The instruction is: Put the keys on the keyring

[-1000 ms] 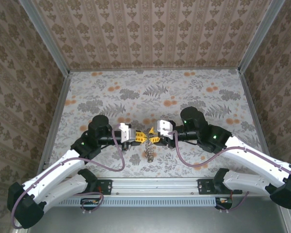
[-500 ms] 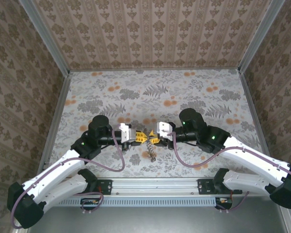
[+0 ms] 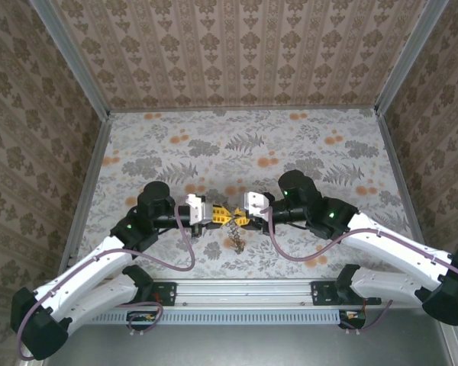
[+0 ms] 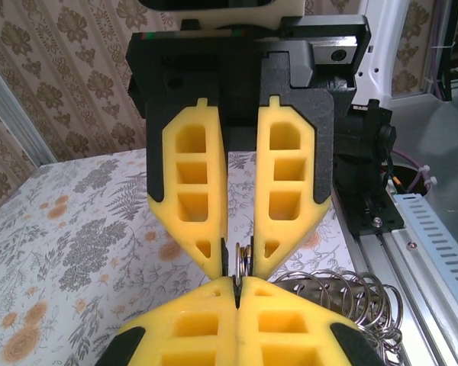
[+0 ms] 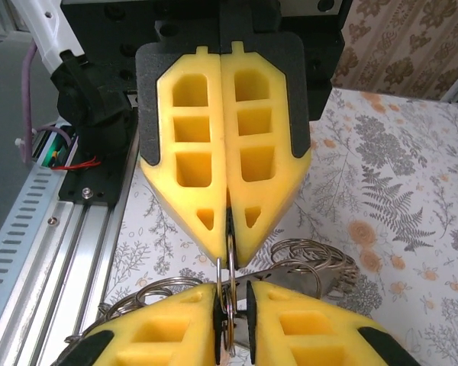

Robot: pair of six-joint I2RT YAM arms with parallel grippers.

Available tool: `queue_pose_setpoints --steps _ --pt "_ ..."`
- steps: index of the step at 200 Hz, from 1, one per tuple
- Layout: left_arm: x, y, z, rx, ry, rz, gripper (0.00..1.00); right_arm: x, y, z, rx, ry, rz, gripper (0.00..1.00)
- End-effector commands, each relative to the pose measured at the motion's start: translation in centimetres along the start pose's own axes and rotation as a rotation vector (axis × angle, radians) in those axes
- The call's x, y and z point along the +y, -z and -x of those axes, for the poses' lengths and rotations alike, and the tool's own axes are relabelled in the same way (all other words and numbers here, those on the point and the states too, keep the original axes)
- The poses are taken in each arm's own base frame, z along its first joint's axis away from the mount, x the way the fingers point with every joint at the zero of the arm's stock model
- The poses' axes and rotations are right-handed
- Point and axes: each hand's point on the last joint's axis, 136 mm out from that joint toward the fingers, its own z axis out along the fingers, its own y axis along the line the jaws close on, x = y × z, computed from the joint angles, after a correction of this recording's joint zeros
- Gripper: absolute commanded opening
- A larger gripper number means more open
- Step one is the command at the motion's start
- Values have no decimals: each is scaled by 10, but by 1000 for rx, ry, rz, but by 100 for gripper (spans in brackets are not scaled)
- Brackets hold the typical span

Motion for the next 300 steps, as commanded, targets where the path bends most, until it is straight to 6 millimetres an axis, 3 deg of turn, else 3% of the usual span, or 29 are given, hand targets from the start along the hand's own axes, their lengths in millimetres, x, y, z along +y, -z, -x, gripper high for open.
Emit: queue_pose_setpoints --steps 1,73,90,100,146,256,280,300 --pt "-2 1 22 -70 -74 -6 0 3 -4 1 -30 -1 25 17" --pt "3 -1 12 -16 -36 34 0 2 -3 10 -50 26 29 1" --pt "3 2 2 55 -15 52 11 0 0 4 -7 42 17 0" --pt "3 5 -2 92 -5 58 25 -1 2 1 25 55 10 0" --pt "1 10 -7 159 18 53 34 -5 7 -6 111 83 0 0" --pt "-3 -16 -4 203 75 -36 32 -4 3 -6 113 83 -3 0" --pt "1 -23 -6 221 61 -14 26 -3 2 -7 110 81 -2 0" --pt "-1 -27 -5 227 22 -22 9 -3 1 -9 108 79 -4 0"
